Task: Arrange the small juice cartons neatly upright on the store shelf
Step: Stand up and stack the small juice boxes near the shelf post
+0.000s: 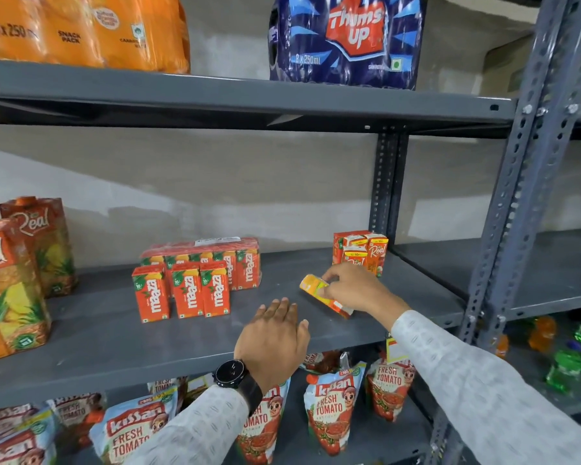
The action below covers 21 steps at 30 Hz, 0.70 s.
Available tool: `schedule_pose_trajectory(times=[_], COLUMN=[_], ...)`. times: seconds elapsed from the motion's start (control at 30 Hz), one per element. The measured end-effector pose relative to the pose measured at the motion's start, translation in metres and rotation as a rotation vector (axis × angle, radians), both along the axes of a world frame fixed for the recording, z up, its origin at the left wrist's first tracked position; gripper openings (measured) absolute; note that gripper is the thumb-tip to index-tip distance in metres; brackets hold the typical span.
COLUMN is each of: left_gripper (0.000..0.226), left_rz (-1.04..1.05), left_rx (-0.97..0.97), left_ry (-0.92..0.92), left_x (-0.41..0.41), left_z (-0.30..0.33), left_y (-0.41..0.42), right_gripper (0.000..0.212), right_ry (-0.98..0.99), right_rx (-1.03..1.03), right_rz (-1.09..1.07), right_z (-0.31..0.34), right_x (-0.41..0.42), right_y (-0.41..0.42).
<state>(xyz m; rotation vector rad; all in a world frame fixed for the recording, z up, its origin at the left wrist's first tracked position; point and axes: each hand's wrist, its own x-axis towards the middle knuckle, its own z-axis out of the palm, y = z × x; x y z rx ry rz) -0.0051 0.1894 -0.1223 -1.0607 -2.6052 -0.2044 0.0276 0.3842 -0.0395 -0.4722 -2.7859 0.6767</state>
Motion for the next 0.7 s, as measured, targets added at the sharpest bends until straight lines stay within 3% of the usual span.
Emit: schedule_pose_trajectory(times=[0.07,0.27,0.37,0.43,0.57,0.7], left_gripper=[0.064,0.07,0.073,0.074,0.073,0.071], left_rz=[-0.002,0.0,0.0,0.004,0.009,0.013], left_rx=[0.004,0.012,0.018,0.019,0.018,0.022], left_ry=[0.003,0.007,0.003,0.014,0.021,0.02], left_x=[-0.001,-0.005,-0.006,-0.007,-0.006,-0.007], left_z=[-0.002,-0.006,-0.007,-0.008,-0.009,-0.009], left_y=[0.001,0.001,0.002,0.002,0.002,0.003], right_gripper=[0.032,0.056,0.047,0.037,0.042,0.049], right_ry=[-0.022,-0.047,-0.065,-0.064,0.023,0.178], right_rx=[0.22,0.402,0.55,0.564,0.569,0.294], right_rz=[-0.027,0.074,0.129,0.112,0.113,0.087], right_z=[-0.002,0.002,0.003,0.004,0.003,0.003], right_x=[0.001,0.0,-0.001,-0.002,-0.003,-0.01], right_y=[-0.004,-0.005,-0.009,-0.013,-0.018,-0.014])
